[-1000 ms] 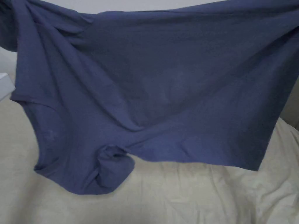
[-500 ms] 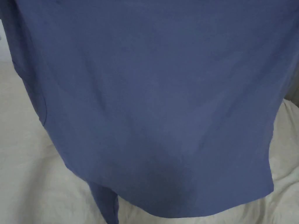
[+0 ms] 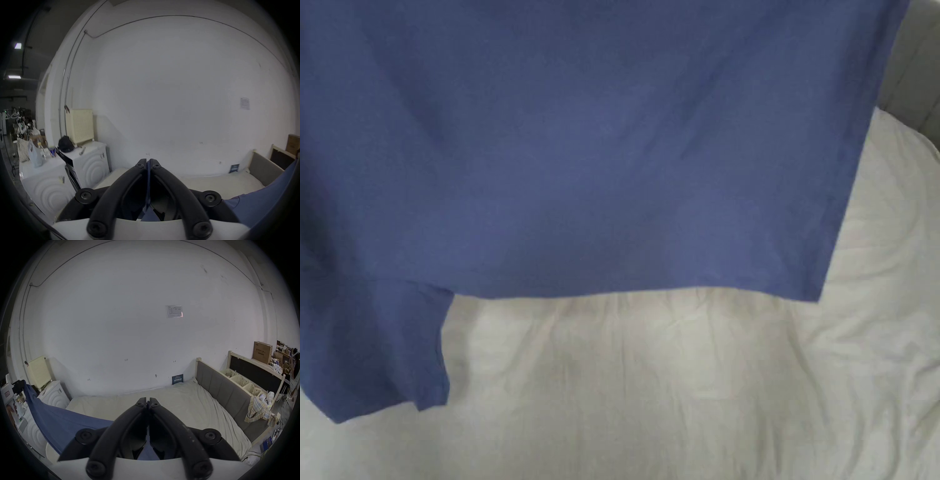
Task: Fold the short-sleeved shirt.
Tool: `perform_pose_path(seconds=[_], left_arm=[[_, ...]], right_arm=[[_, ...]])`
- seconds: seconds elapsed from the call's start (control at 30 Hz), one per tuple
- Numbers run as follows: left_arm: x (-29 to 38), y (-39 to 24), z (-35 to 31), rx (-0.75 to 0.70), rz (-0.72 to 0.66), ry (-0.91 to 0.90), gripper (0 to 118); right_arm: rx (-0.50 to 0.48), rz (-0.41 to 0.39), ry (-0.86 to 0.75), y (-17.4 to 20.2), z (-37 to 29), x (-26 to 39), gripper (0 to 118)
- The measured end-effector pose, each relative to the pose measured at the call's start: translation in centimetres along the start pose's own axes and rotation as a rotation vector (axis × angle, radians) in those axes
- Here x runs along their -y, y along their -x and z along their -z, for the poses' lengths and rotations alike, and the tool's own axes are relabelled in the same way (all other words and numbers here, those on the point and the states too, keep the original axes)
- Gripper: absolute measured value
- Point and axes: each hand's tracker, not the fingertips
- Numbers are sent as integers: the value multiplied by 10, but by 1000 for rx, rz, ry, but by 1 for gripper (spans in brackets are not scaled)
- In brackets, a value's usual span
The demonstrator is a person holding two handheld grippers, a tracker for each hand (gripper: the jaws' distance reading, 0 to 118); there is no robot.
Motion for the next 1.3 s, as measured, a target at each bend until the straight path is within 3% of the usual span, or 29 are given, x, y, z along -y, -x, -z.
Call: perform_pose_path(seconds=[0.2,0.4,0.63,0.8,0.97,1.1,1.3], left_arm=[[-26,-46,73,-83,57,-113,3],[-23,-79,121,-163,73,-300,3],[3,-92,160,-137,25,-255,3],[64,-88,171,-91,77,-133,3],[143,-66,161,15,51,40,3],[217,-44,128,77,100,171,3],[318,-2,41,154,46,275,3]], right_arm=[[78,-26,-71,35,76,-43,4],[113,22,-152,51,129,-63,4],[138,0,-130,57,181,-43,4],[114,10,-24,43,217,8,4],[91,78,126,15,238,94,4],[72,125,244,-11,236,178,4],[36,125,395,-44,196,296,4]])
